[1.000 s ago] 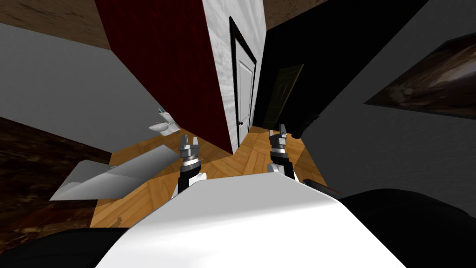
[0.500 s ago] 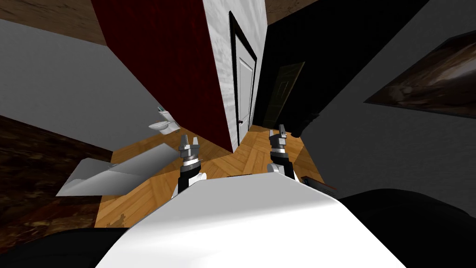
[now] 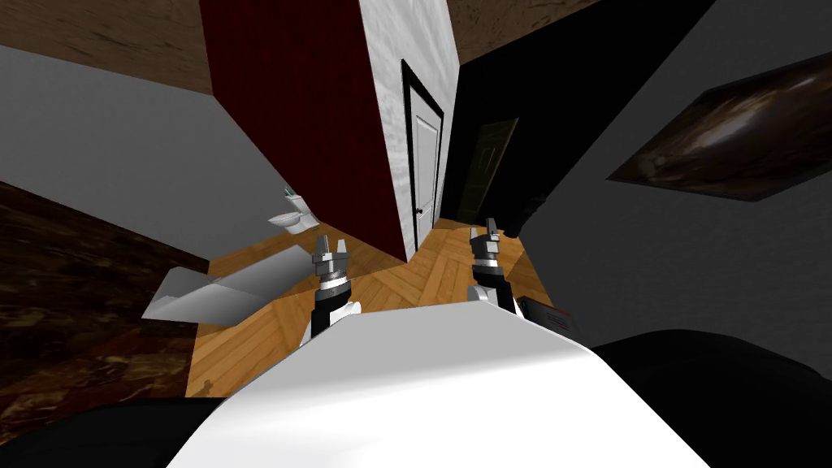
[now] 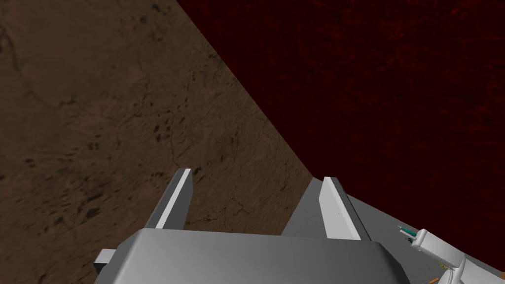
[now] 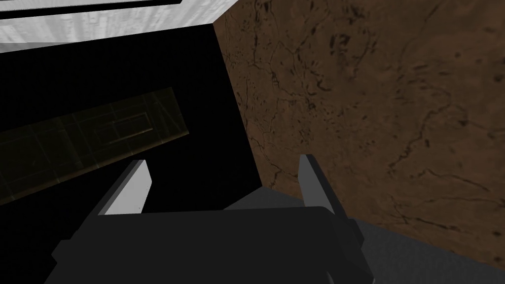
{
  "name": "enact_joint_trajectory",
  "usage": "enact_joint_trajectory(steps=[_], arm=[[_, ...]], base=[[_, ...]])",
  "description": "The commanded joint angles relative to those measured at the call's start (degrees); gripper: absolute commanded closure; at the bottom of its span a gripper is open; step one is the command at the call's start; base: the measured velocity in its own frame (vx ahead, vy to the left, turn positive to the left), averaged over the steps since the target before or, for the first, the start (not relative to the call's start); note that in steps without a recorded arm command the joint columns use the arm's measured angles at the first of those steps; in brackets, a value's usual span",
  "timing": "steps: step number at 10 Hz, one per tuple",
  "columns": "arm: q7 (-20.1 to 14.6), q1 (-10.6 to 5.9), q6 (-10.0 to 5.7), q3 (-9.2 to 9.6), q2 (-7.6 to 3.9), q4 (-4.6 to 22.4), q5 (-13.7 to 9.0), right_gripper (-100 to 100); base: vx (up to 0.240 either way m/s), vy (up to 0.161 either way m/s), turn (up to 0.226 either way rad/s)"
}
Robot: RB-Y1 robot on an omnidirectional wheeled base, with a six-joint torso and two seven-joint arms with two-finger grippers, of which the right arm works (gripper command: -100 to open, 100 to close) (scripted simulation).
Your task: Pull the door open
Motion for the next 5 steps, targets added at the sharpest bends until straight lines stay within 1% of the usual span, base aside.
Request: enact_joint_trajectory(steps=[1,4,5], arm=[[0.17,-0.08,0.24,-0.04,-0.24,0.26,-0.29,-100],[0.69,-0.44,1.24,-0.41,-1.04,1.21,-1.54,-100],[0.91,-0.59,1.64,-0.55,-1.33,1.60,-2.04,-100]], base=[[-0.230,-0.010,0.002],[-0.248,-0.013,-0.004],[-0.233,-0.055,-0.015]])
